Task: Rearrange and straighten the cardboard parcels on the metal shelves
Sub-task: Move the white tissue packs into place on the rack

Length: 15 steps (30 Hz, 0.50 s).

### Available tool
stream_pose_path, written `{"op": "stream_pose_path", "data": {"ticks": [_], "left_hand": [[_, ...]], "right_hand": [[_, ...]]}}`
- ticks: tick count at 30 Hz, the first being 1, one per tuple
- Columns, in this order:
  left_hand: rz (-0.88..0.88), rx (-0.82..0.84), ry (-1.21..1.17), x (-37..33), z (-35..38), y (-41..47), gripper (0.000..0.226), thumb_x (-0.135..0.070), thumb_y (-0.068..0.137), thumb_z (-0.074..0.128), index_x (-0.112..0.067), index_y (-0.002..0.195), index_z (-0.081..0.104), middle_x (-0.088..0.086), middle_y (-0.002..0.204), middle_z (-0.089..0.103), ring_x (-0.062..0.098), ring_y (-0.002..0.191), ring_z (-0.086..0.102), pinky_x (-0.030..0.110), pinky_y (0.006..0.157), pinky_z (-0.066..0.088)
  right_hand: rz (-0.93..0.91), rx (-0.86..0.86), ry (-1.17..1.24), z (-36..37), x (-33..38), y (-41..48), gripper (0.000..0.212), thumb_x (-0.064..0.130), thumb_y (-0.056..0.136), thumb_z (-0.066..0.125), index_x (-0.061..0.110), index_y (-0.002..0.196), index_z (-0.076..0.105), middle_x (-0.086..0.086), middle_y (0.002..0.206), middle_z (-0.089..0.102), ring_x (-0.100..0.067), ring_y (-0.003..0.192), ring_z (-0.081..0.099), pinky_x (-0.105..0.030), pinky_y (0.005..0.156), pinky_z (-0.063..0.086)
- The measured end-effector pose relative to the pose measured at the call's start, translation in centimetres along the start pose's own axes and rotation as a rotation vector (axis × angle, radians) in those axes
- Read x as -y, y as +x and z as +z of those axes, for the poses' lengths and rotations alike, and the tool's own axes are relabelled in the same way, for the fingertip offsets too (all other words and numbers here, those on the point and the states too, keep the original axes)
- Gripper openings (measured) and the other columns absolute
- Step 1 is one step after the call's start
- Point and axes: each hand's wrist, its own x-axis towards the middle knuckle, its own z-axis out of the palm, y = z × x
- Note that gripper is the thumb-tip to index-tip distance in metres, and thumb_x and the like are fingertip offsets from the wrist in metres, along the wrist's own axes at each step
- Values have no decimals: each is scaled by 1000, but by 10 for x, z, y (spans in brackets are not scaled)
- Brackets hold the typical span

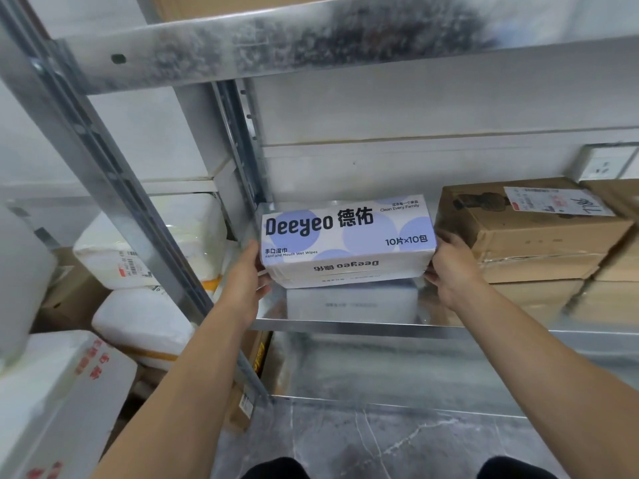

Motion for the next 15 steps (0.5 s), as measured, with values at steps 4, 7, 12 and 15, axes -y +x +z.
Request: {"op": "stream_pose_path", "data": {"ticks": [4,7,12,15], "left_hand": [[1,30,-15,-3,7,1,38,-47,108,38,-29,97,70,-4,99,69,18,94,60,34,95,48],[6,28,-63,-7,3,2,31,-39,107,43,-26,104,70,-1,107,71,18,96,64,30,88,52],[15,-27,-149,-12,-10,6,41,-41,109,37,-16,121,68,6,125,71,22,103,71,38,84,57],[1,-66,-181,-13,-16,8,55,-54,107,30,-17,129,66,4,133,67,27,121,64,50,101,52]], "right_hand": [[-15,29,-4,-3,6,2,17,19,103,53,26,95,66,-1,100,73,-20,85,61,-30,75,49],[-34,75,-18,0,8,5,20,19,101,54,25,90,70,5,85,74,-18,82,59,-31,78,45],[-44,132,-21,7,6,6,24,16,103,48,21,93,70,1,81,77,-19,74,66,-29,65,48],[-36,132,-9,11,5,3,25,14,103,46,15,94,69,-4,87,75,-20,71,65,-26,58,47]]}}
